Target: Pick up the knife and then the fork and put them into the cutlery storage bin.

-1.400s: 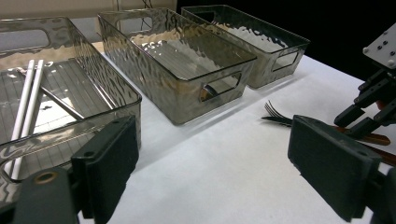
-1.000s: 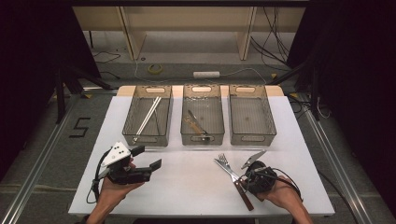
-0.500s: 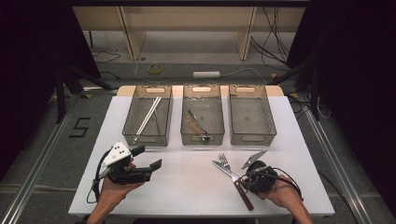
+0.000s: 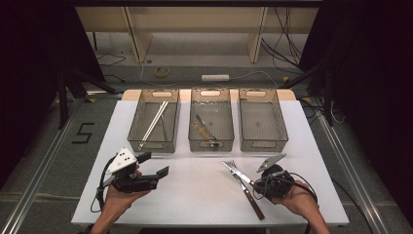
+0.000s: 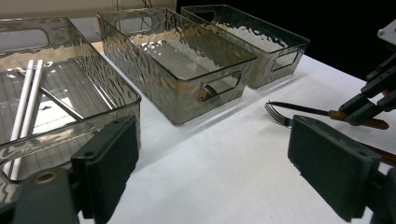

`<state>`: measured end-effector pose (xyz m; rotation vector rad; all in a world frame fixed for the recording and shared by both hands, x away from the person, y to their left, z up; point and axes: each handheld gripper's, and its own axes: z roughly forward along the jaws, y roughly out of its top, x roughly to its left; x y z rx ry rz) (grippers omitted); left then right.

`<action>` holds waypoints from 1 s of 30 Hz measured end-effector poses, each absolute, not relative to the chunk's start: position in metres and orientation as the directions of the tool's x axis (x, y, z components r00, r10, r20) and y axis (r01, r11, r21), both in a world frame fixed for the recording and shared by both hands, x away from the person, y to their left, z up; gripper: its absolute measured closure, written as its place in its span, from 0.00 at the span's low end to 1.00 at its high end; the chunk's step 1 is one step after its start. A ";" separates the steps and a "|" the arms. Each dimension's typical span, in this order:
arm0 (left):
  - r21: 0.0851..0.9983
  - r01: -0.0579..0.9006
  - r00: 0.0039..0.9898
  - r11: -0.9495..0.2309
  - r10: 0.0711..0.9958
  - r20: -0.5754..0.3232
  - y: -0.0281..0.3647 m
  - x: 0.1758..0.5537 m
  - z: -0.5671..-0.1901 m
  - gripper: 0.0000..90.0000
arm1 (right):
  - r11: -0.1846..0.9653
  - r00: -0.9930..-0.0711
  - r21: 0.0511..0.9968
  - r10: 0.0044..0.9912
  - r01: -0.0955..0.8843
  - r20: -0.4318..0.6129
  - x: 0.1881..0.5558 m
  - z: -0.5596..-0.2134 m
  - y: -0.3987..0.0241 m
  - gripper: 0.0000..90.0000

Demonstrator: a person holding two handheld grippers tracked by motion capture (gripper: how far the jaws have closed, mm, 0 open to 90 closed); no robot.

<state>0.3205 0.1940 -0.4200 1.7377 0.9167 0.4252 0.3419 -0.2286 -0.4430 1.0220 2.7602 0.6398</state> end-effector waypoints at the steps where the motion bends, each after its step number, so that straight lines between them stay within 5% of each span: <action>1: 0.920 0.371 0.638 -0.127 0.754 -0.153 0.194 0.320 -0.420 0.18 | 0.678 -0.762 0.437 0.647 0.591 0.028 0.342 -0.441 -0.229 0.86; 30: 0.922 0.368 0.635 -0.121 0.757 -0.154 0.195 0.321 -0.420 0.18 | 0.629 -0.744 0.517 0.667 0.580 0.023 0.350 -0.424 -0.236 0.86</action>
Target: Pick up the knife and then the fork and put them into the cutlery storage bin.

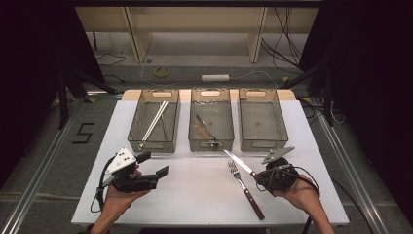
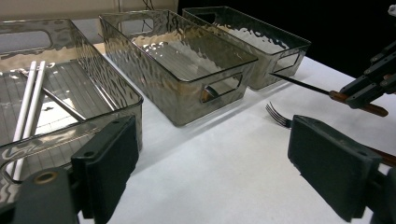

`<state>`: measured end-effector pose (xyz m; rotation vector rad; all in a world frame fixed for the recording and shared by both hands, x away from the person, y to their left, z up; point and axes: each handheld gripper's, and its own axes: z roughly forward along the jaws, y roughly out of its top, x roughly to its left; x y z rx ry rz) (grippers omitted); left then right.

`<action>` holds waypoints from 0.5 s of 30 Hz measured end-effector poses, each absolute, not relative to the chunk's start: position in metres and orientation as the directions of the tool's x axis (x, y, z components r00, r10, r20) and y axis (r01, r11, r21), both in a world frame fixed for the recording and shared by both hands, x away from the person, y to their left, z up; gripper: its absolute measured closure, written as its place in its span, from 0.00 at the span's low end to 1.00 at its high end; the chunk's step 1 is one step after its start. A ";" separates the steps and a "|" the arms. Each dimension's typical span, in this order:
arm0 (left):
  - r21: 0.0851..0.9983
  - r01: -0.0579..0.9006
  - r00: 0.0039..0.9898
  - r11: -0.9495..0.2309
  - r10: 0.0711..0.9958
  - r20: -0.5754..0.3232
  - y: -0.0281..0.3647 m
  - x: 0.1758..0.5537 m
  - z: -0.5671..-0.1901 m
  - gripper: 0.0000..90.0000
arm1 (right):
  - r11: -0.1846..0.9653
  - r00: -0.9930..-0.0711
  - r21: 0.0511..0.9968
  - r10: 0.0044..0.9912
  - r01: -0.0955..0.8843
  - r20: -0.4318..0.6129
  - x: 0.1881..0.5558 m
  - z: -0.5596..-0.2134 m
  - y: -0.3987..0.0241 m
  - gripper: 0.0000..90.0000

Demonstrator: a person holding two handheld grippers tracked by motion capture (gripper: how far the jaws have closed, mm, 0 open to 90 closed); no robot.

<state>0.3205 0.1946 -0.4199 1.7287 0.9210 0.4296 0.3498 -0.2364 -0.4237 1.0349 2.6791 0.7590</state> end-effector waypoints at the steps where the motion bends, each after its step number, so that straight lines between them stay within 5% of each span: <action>1: 0.922 0.368 0.635 -0.122 0.757 -0.153 0.195 0.321 -0.420 0.18 | 0.628 -0.742 0.516 0.670 0.583 0.023 0.350 -0.423 -0.237 0.86; 15: 0.922 0.368 0.632 -0.118 0.759 -0.156 0.195 0.321 -0.420 0.18 | 0.599 -0.733 0.557 0.679 0.575 0.027 0.360 -0.413 -0.236 0.86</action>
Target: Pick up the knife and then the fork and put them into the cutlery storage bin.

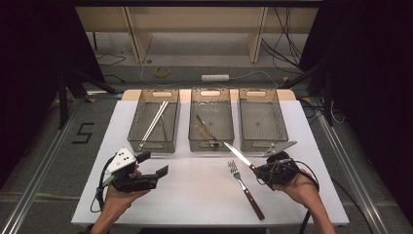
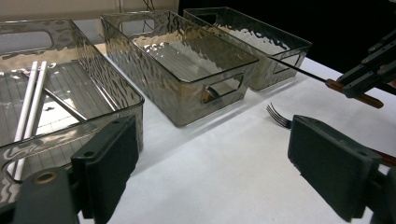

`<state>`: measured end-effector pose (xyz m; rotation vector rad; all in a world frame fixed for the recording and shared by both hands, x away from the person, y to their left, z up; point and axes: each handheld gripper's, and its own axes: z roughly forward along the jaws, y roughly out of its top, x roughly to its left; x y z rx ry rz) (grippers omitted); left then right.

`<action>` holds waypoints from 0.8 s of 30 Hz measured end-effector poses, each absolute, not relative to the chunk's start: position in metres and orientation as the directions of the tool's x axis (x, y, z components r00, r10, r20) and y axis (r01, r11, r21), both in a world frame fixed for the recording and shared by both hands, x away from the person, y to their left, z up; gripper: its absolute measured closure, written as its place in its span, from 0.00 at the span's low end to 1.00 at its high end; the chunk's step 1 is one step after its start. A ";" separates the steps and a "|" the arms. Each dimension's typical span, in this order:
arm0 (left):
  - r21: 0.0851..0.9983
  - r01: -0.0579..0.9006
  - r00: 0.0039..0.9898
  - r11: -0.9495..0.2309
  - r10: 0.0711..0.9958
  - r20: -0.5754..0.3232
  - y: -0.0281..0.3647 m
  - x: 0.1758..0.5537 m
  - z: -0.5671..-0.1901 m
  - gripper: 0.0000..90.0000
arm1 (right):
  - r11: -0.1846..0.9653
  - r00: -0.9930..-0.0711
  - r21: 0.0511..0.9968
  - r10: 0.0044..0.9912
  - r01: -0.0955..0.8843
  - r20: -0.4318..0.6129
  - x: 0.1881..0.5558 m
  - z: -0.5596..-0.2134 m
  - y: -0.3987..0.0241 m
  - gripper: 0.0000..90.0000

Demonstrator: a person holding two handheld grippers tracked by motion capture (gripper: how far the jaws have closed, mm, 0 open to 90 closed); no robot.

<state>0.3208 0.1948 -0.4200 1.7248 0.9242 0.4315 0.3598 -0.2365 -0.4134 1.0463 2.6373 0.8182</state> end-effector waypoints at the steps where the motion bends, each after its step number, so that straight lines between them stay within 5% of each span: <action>1: 0.922 0.368 0.631 -0.116 0.760 -0.157 0.195 0.321 -0.420 0.18 | 0.597 -0.731 0.556 0.681 0.579 0.030 0.360 -0.412 -0.236 0.86; 24: 0.926 0.360 0.629 -0.110 0.762 -0.154 0.196 0.320 -0.419 0.18 | 0.464 -0.650 0.650 0.758 0.601 0.060 0.406 -0.380 -0.245 0.86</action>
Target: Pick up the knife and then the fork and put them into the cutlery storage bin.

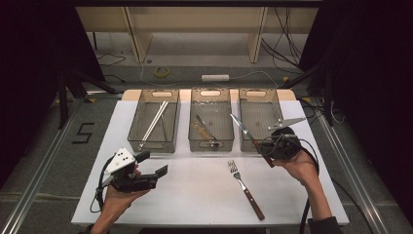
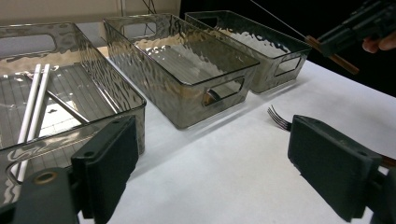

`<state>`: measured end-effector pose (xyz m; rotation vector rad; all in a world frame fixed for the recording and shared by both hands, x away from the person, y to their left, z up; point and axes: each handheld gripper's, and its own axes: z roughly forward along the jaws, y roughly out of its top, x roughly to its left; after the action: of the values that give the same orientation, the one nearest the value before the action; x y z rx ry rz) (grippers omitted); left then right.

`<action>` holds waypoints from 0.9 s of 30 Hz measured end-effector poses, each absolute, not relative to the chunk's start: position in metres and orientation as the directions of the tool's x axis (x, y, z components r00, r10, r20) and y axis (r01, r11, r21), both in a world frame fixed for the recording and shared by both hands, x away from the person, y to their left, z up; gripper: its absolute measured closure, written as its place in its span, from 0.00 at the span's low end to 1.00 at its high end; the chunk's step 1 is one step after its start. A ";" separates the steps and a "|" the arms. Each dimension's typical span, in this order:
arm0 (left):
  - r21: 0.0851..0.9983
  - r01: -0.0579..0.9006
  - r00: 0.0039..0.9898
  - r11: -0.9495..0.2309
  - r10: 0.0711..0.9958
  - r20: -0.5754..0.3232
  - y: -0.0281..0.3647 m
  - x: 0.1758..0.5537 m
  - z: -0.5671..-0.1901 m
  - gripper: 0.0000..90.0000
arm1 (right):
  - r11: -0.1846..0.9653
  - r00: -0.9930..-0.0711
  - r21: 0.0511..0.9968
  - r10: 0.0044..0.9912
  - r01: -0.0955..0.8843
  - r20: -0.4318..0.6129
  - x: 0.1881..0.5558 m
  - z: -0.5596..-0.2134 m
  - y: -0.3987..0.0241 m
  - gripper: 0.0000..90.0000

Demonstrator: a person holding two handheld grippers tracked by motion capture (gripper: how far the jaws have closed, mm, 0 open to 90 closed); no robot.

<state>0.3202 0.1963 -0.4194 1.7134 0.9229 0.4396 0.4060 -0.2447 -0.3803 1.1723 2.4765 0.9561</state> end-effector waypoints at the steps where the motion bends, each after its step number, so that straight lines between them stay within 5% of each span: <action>1: 0.926 0.361 0.629 -0.108 0.762 -0.156 0.197 0.320 -0.419 0.18 | 0.460 -0.646 0.652 0.761 0.603 0.060 0.409 -0.379 -0.245 0.86; 27: 0.926 0.361 0.628 -0.108 0.763 -0.156 0.196 0.320 -0.420 0.17 | 0.284 -0.456 0.663 0.885 0.692 0.097 0.488 -0.366 -0.242 0.86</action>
<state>0.3205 0.1955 -0.4196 1.7116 0.9254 0.4397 0.4882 -0.2422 -0.3660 1.4407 2.2671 0.9436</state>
